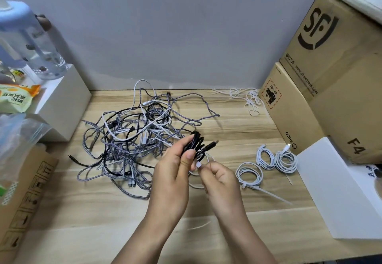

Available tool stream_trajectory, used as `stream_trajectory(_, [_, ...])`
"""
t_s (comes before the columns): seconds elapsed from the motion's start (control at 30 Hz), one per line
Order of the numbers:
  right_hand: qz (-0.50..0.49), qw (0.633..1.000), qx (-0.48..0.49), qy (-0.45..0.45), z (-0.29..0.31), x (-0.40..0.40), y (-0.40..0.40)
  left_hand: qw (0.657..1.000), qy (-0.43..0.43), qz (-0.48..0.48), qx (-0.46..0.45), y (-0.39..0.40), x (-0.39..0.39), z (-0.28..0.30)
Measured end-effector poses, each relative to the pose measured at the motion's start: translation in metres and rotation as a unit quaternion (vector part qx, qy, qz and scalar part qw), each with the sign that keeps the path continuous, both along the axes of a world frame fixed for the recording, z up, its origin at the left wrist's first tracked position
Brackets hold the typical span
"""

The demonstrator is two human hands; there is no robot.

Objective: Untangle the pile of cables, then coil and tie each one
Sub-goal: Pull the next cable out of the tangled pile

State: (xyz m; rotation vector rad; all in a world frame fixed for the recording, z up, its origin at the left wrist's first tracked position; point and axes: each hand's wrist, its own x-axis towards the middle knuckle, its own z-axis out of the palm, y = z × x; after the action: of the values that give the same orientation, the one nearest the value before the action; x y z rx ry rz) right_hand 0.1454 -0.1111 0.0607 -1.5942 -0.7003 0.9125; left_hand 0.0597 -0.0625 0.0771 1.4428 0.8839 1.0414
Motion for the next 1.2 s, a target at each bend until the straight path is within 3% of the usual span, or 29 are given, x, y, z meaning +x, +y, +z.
stream_trajectory(0.17, [-0.048, 0.998, -0.034, -0.024, 0.0, 0.0, 0.002, 0.98, 0.139, 0.022, 0.141, -0.005, 0.001, -0.003])
stream_trajectory(0.37, [-0.012, 1.0, -0.003, 0.017, 0.008, -0.003, -0.006, 0.962, 0.186, 0.061, 0.193, 0.001, -0.001, -0.001])
stream_trajectory(0.63, [0.012, 0.997, 0.056, 0.06, 0.022, -0.002, -0.009, 0.96, 0.213, 0.036, 0.177, 0.006, -0.006, -0.005])
stream_trajectory(0.9, [0.022, 0.985, 0.078, 0.154, 0.03, -0.005, -0.009, 0.948, 0.208, -0.008, 0.243, 0.004, -0.003, -0.008])
stream_trajectory(1.2, [0.028, 0.981, 0.065, 0.181, 0.027, -0.002, -0.007, 0.979, 0.128, -0.035, 0.158, 0.005, -0.005, -0.009])
